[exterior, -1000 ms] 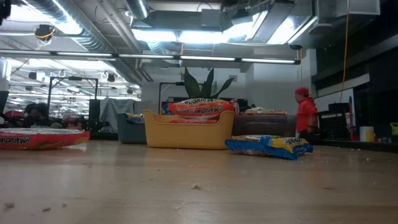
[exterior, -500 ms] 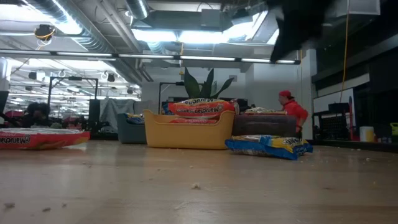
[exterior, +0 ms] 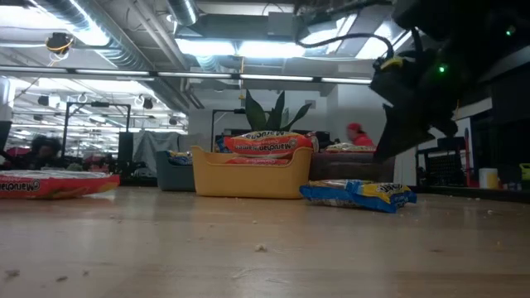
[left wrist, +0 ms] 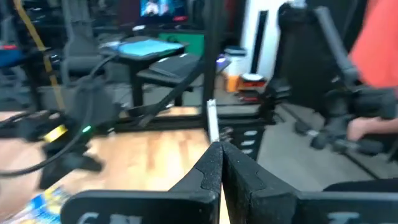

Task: Sort Maruchan noodles
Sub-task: Put the blue noodle pack into the blue bin

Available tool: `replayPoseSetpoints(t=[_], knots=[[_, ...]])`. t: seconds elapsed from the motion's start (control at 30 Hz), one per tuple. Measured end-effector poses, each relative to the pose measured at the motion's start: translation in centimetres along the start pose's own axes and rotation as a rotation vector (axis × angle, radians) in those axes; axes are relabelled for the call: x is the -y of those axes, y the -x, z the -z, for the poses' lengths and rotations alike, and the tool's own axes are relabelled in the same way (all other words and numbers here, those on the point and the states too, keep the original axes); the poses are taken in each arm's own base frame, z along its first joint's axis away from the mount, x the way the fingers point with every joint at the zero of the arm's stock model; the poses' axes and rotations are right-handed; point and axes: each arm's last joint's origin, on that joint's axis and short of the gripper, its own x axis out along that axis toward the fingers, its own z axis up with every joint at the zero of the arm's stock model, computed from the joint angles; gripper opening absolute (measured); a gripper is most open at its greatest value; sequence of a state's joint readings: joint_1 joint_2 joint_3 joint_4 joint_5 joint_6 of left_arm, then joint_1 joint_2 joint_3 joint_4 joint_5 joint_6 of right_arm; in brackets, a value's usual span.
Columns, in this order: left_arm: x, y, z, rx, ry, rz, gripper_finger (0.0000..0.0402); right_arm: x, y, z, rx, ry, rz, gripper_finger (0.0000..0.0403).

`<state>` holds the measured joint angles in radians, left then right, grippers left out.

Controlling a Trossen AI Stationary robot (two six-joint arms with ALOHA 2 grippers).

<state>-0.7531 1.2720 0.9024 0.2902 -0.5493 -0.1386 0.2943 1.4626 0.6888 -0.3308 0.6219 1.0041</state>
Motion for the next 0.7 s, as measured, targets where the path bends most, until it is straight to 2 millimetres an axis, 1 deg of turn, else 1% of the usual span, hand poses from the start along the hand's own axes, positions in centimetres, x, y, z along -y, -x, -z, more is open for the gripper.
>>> replayPoseSetpoints(t=[0.13,0.27,0.43,0.57,0.63,0.7], knots=[[0.1,-1.1,0.5,0.008,0.009,0.043,0.0,0.1,-1.0,0.9,-0.004,-0.001,0.022,0.0],[-0.3,-1.8,1.0,-0.007,0.013,0.029,0.0,-0.8,-2.3,1.4,0.006,-0.023,-0.005,0.0],[-0.3,-2.1,1.6,-0.044,-0.001,0.022,0.0,-2.3,-3.6,1.8,0.009,-0.083,-0.111,0.0],[-0.5,-2.0,2.4,-0.116,-0.011,-0.009,0.0,-4.2,-3.5,2.2,0.02,-0.118,-0.238,0.0],[-0.6,-1.9,2.9,-0.151,-0.007,-0.038,0.0,-5.3,-3.1,2.1,0.036,-0.133,-0.287,0.0],[-0.9,-1.8,3.9,-0.17,0.006,-0.066,0.0,-6.7,-2.8,1.7,0.045,-0.141,-0.328,0.0]])
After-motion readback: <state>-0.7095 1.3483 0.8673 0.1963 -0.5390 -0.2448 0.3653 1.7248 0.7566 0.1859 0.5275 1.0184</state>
